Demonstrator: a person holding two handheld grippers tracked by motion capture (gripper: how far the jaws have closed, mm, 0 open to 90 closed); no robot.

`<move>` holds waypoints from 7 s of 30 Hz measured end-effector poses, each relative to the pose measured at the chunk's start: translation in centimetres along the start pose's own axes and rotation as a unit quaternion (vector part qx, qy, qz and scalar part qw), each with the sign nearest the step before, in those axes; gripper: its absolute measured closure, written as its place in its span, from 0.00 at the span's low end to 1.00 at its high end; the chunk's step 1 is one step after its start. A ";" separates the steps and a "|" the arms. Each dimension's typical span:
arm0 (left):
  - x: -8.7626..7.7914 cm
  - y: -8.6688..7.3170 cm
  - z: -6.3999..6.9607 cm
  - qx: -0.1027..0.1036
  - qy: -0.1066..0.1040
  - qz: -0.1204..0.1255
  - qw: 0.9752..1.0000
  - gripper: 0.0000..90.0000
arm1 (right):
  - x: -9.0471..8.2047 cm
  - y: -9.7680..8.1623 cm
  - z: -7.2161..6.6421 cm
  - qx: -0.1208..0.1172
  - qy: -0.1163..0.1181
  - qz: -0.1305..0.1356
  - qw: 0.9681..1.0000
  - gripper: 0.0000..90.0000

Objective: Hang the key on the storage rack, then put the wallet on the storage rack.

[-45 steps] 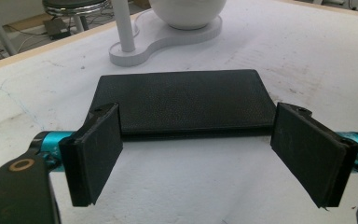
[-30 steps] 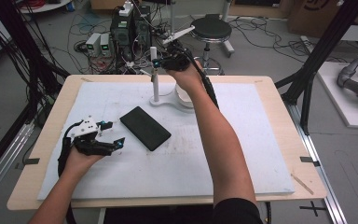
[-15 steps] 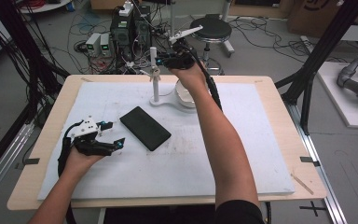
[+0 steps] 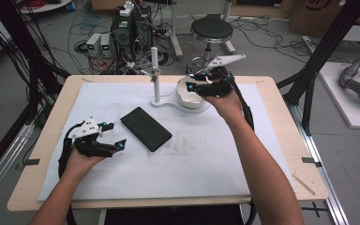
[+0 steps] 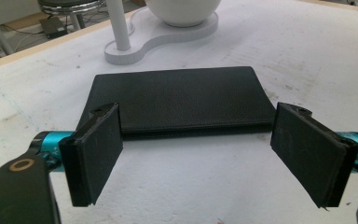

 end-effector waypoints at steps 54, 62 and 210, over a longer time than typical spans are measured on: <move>-0.5 -0.2 -0.9 -0.004 0.017 0.002 1.000 0.19 | -7.5 -15.7 0.5 0.107 -0.048 0.039 0.992 0.22; -1.1 -0.3 -1.0 -0.008 0.025 0.005 1.000 0.19 | -6.0 -15.1 0.3 0.105 -0.027 0.024 0.994 0.22; -1.1 3.3 7.1 0.042 -0.247 0.022 0.968 0.81 | -0.3 -7.1 -11.9 -0.264 0.242 -0.024 0.933 0.94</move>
Point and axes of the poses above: each handheld gripper's, and its own axes: x roughly forward along the jaws, y roughly out of its top, z roughly to its right, the point moved 9 cm from there along x, roughly forward along the jaws
